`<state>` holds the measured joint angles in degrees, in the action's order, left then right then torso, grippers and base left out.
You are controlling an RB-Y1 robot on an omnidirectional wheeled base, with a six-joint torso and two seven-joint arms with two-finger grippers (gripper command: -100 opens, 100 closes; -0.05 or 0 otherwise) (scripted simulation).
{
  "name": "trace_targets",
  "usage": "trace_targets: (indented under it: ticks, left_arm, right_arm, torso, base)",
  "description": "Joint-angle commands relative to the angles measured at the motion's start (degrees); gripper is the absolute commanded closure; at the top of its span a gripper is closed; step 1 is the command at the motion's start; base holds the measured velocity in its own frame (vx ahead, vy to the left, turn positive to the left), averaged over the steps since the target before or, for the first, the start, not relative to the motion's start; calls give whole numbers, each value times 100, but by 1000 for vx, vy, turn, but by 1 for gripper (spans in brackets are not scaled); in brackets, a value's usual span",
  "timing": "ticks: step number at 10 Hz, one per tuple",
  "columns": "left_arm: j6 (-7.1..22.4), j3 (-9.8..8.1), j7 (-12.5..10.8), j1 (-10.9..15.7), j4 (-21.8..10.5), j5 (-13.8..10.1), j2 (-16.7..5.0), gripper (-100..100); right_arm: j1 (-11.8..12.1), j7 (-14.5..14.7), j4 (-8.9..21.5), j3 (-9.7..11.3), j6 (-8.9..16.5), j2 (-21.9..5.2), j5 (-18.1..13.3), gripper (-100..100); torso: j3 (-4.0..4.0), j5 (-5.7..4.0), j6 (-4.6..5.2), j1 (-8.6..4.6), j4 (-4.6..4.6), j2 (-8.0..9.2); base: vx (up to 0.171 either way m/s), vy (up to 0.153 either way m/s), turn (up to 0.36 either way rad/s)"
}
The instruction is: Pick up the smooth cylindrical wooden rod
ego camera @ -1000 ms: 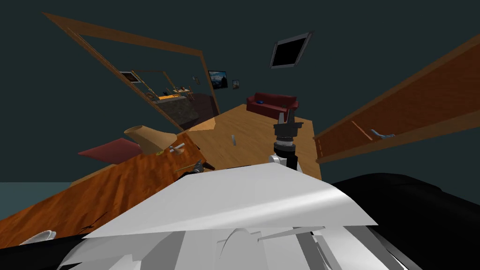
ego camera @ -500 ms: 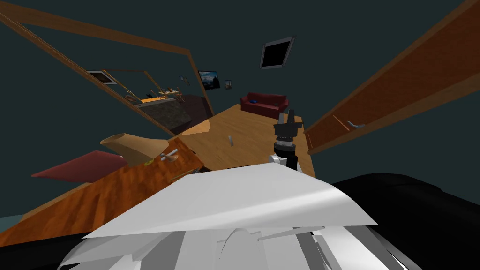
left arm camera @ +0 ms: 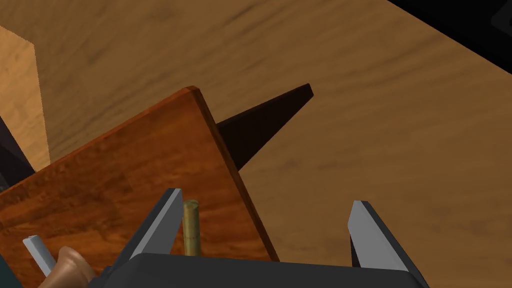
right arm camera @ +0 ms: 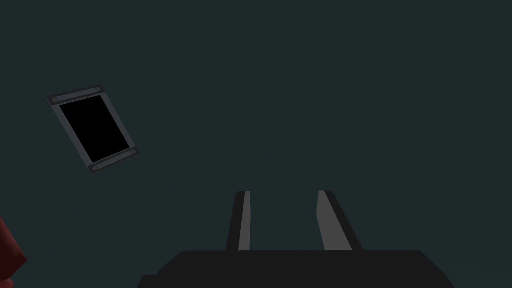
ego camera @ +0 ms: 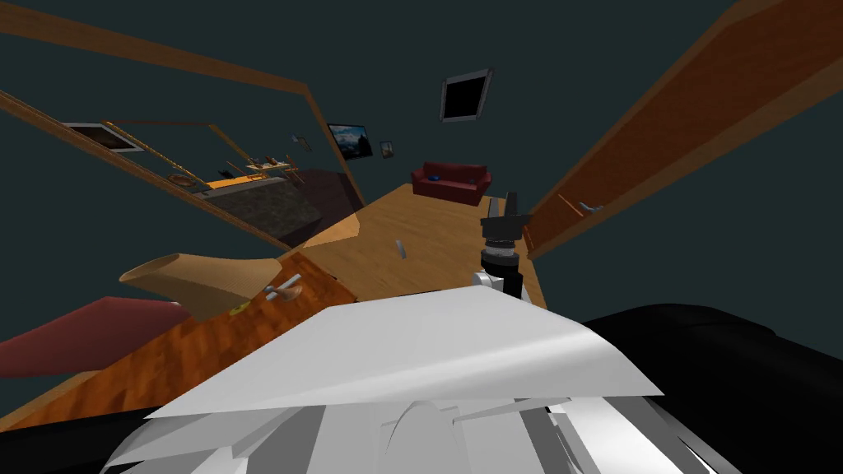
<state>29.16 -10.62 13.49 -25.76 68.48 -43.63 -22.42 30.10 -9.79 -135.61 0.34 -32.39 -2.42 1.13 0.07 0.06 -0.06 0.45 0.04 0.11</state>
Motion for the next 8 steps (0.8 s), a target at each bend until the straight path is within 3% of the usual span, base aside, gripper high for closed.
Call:
trace_targets:
  ticks: [1,3,8]
  left_arm:
    - [54,3,34,41,-286,-133,-56,-100]
    - [391,-102,-32,-6,-718,-309,-190,-100]
    - [760,-199,-128,-41,-1420,-486,-297,-100]
  right_arm:
    - [0,0,0,0,0,0,0,0]
    - [0,0,0,0,0,0,0,0]
    - [2,0,0,-1,0,-1,0,0]
  torso:
    - [0,0,0,0,0,0]
    - [-3,1,-1,4,-1,-6]
    - [-9,9,-5,26,-3,-16]
  base:
    - [5,93,-137]
    - [8,127,-269]
    - [21,155,-200]
